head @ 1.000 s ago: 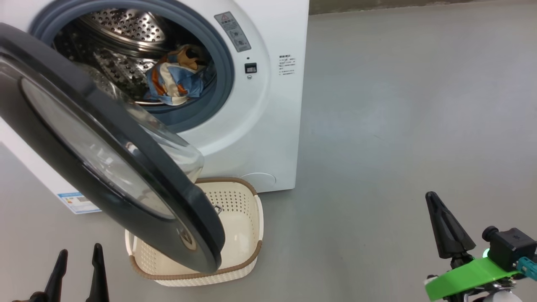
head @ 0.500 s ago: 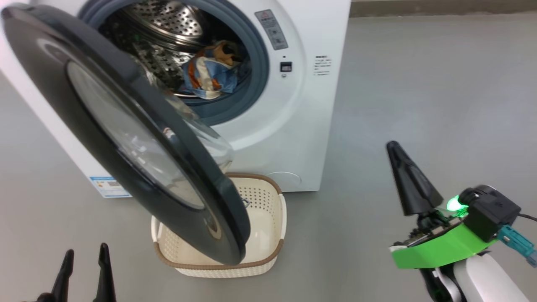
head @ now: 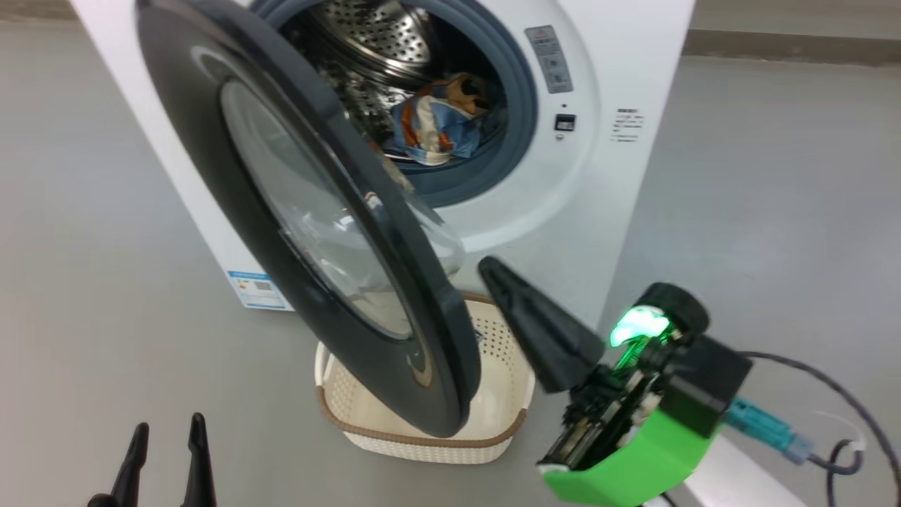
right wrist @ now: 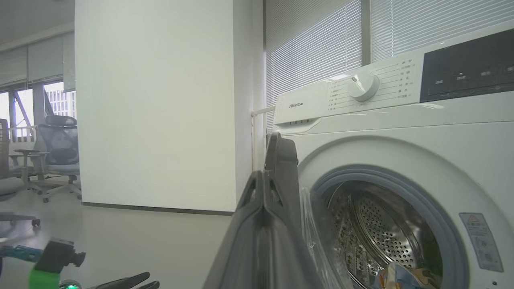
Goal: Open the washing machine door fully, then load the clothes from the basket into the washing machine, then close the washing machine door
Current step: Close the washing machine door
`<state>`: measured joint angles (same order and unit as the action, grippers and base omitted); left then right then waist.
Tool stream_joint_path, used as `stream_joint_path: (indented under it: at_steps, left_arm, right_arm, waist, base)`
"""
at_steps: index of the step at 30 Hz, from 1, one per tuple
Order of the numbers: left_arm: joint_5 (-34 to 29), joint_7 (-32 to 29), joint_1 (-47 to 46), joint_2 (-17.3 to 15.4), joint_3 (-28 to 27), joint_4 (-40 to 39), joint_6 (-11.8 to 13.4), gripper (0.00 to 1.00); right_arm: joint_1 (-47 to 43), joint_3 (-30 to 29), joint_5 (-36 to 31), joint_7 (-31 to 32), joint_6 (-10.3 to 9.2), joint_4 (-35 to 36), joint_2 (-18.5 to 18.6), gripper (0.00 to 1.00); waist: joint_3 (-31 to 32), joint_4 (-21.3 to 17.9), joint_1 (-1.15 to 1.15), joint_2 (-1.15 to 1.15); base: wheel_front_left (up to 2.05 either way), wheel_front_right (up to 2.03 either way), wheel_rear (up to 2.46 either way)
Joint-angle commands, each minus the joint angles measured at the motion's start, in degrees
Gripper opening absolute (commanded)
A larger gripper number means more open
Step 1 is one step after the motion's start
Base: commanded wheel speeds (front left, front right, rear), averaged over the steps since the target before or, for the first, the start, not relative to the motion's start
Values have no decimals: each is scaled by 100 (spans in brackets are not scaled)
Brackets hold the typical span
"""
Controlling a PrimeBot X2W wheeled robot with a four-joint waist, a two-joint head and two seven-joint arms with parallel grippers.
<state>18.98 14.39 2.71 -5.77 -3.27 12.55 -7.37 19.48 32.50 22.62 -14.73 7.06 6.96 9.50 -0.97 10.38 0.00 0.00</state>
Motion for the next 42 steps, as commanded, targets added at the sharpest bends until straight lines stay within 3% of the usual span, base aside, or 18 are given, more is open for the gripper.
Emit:
stream_joint_path:
  at_steps: [1,17,27,42]
  left_arm:
    - [-55,61,-98,-33,-140,-151,-12,100]
    - [-17,61,-102,-7,-17,-111,-12,100]
    - [-18,61,-150,18,20,-97,-12,100]
    - [-65,61,-242,25,102,-113,-12,100]
  right_arm:
    - [153,211,143,-27,43,89,-73,0]
    - [-84,1489,692,-27,43,-1306,-95,0]
    - [-96,1465,903,-27,43,-2057,-155,0]
    - [180,1142,919,-27,43,-2464,-345,0]
  waist:
    - [53,225,0,0]
    - [48,562,0,0]
    - [3,531,0,0]
    - [-177,533,0,0]
  base:
    - [0,0,0]
    - [0,0,0]
    - [0,0,0]
    - [0,0,0]
